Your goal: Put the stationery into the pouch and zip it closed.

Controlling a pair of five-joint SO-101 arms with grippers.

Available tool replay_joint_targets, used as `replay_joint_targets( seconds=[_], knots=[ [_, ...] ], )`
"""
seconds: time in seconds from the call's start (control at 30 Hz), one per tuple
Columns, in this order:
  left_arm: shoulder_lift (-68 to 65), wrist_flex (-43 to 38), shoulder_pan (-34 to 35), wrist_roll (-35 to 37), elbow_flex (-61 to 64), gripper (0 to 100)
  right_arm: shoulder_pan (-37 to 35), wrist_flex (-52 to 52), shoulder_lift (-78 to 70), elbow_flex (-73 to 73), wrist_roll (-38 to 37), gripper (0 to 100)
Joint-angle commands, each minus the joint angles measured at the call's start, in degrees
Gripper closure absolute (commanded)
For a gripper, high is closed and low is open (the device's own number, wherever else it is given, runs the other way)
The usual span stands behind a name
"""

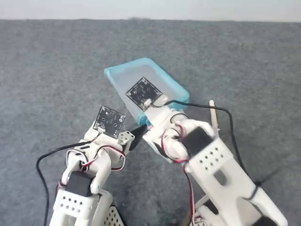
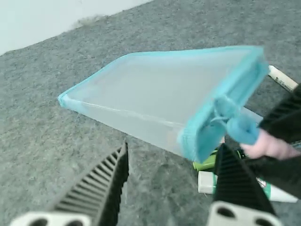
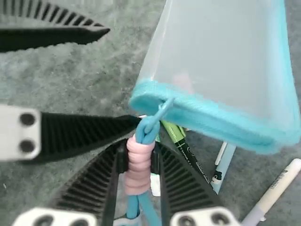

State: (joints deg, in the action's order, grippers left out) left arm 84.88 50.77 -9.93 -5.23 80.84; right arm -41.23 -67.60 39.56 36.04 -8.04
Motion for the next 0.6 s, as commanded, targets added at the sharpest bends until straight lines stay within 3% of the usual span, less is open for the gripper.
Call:
replay_joint_targets(
  seconds=[0.0,0.27,0.57],
  knots=[
    [-0.79,-2.46,-0.35,-0.18,-0.04,72,-0.92,-2.33,6.81,-3.87,-3.16,99.2],
    [-0.70,-5.10,-0.26,-0.26,1.36,75,-0.66,-5.85,8.66,-2.90,-5.71,99.2],
    [-0.62,-5.10,-0.26,-0.18,1.27,75,-0.57,-2.42,8.13,5.89,-9.05,99.2]
  ],
)
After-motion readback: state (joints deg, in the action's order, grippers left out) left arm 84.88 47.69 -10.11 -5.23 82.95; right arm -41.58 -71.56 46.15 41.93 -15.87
